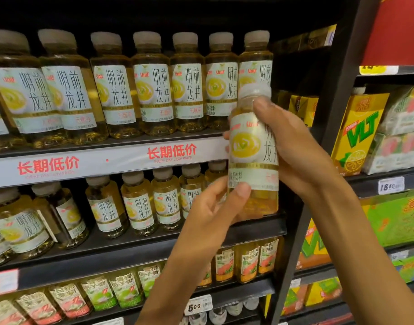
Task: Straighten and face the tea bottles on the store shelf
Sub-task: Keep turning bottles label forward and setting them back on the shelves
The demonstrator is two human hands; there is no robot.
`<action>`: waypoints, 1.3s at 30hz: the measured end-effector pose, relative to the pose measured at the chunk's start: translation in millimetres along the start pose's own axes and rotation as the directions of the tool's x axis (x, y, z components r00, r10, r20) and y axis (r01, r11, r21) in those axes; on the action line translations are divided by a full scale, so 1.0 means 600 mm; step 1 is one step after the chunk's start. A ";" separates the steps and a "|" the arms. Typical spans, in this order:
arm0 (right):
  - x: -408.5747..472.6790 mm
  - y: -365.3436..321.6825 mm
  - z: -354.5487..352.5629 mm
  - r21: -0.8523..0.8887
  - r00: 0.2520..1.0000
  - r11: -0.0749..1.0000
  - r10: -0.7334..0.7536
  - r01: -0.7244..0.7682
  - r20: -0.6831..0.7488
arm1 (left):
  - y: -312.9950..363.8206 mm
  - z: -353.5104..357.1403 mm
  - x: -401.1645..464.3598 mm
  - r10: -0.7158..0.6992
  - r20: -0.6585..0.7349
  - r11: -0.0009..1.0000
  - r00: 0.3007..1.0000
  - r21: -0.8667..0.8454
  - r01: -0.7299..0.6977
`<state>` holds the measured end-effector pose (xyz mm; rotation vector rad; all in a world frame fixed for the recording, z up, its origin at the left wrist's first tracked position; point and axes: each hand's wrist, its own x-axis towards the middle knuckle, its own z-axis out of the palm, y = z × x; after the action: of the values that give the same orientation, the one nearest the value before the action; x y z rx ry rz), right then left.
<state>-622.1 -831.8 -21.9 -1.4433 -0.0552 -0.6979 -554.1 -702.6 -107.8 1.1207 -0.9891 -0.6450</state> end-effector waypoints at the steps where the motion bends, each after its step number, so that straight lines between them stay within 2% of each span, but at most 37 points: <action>1: 0.003 -0.009 -0.001 -0.023 0.999 0.999 -0.047 0.047 -0.023 | 0.007 0.004 0.011 0.025 -0.003 1.000 1.000 -0.009 -0.025; 5: 0.023 -0.046 -0.016 -0.092 0.970 0.974 -0.218 0.208 -0.111 | 0.032 0.021 0.057 0.112 0.015 0.994 0.994 -0.012 -0.112; 13: 0.052 -0.080 -0.063 -0.338 0.913 0.900 -0.354 0.274 -0.204 | 0.042 0.049 0.151 0.255 -0.018 0.966 0.967 0.042 -0.254; 16: 0.059 -0.079 -0.076 -0.405 0.881 0.872 -0.398 0.276 -0.256 | 0.040 0.057 0.177 0.283 -0.002 0.951 0.959 0.129 -0.280; 19: 0.064 -0.077 -0.081 -0.531 0.864 0.805 -0.441 0.263 -0.241 | 0.035 0.063 0.189 0.336 -0.022 0.909 0.942 0.269 -0.318; 25: 0.076 -0.073 -0.076 -0.651 0.837 0.715 -0.501 0.256 -0.221 | 0.023 0.077 0.194 0.436 -0.167 0.795 0.885 0.533 -0.291; 29: 0.087 -0.064 -0.077 -0.689 0.813 0.684 -0.530 0.239 -0.244 | 0.017 0.088 0.205 0.500 -0.146 0.661 0.854 0.701 -0.268; 33: 0.101 -0.060 -0.083 -0.724 0.801 0.660 -0.537 0.203 -0.265 | 0.008 0.094 0.219 0.539 -0.172 0.603 0.825 0.763 -0.235; 39: 0.112 -0.059 -0.092 -0.718 0.785 0.667 -0.546 0.196 -0.293 | -0.002 0.119 0.226 0.623 -0.241 0.494 0.744 0.859 -0.136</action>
<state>-605.1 -908.4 29.9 -1.9051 0.3283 -1.5530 -557.5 -847.3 -58.1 1.6578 -1.0027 0.6124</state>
